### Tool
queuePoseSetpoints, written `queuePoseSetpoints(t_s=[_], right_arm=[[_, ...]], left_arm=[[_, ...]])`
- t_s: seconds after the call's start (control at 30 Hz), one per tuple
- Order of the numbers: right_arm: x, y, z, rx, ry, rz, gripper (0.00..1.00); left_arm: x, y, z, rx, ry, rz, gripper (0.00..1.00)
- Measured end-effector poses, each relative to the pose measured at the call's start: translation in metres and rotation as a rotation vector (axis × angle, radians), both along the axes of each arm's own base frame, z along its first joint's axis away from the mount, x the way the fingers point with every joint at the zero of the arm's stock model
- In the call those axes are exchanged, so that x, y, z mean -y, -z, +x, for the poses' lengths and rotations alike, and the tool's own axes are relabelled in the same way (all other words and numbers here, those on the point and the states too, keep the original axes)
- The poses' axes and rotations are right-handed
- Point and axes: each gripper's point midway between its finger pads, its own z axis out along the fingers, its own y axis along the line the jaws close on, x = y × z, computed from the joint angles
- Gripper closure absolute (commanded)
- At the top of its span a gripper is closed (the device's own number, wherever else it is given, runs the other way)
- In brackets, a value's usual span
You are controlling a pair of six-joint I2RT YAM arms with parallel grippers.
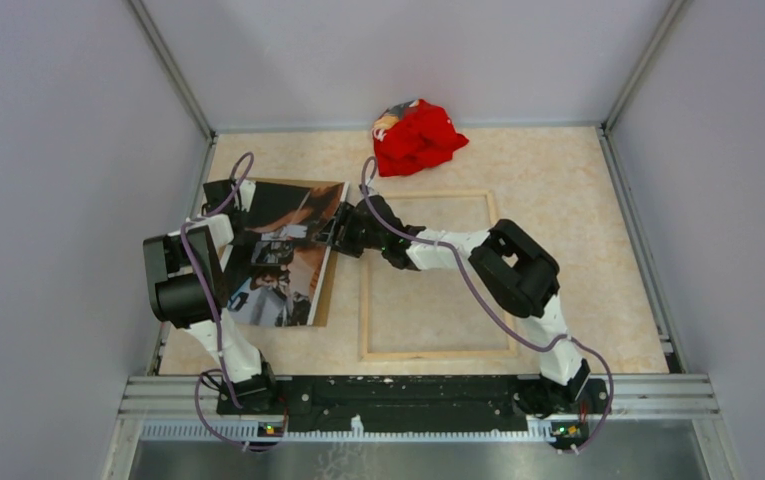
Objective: Put the photo into the frame
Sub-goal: Pick up the photo at the center of the board.
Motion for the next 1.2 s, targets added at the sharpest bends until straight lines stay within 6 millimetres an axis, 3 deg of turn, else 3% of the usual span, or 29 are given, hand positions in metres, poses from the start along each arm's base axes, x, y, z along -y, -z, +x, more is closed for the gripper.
queuePoseSetpoints(t_s=[0.2,0.33,0.4,0.47,0.5,0.53,0.57,0.73,0.83,0.97,1.2], right_arm=[[-0.003,-0.004,0.000,-0.014,0.003,0.022,0.66],[-0.001,0.005,0.000,-0.032,0.010,-0.001,0.90],[0.000,0.010,0.001,-0.037,0.016,-0.024,1.00],[0.003,0.013,0.002,-0.035,0.021,-0.048,1.00],[0.004,0.014,0.003,-0.029,0.025,-0.059,1.00],[0.005,0.015,0.004,-0.022,0.026,-0.073,1.00],[0.007,0.015,0.006,-0.011,0.025,-0.087,1.00],[0.023,0.003,0.007,0.044,0.007,-0.168,1.00],[0.040,-0.028,0.005,0.112,-0.008,-0.225,1.00],[0.086,-0.113,-0.006,0.243,-0.011,-0.269,1.00],[0.220,-0.273,-0.043,0.475,0.137,-0.355,1.00]], left_arm=[[0.000,0.000,0.000,-0.001,0.000,0.000,0.84],[-0.001,0.000,0.000,-0.003,-0.002,-0.001,0.81],[-0.003,-0.001,0.000,-0.006,-0.008,-0.009,0.66],[-0.007,-0.003,-0.002,-0.011,-0.022,-0.015,0.56],[-0.009,-0.004,-0.002,-0.013,-0.027,-0.017,0.43],[-0.013,-0.006,-0.003,-0.013,-0.037,-0.019,0.11],[-0.015,-0.008,-0.004,-0.013,-0.043,-0.018,0.03],[-0.022,-0.043,-0.015,0.029,-0.067,-0.006,0.01],[-0.016,-0.064,-0.017,0.045,-0.047,-0.024,0.01],[-0.009,-0.086,-0.008,0.065,-0.019,-0.060,0.01],[0.001,-0.110,-0.008,0.119,0.001,-0.099,0.01]])
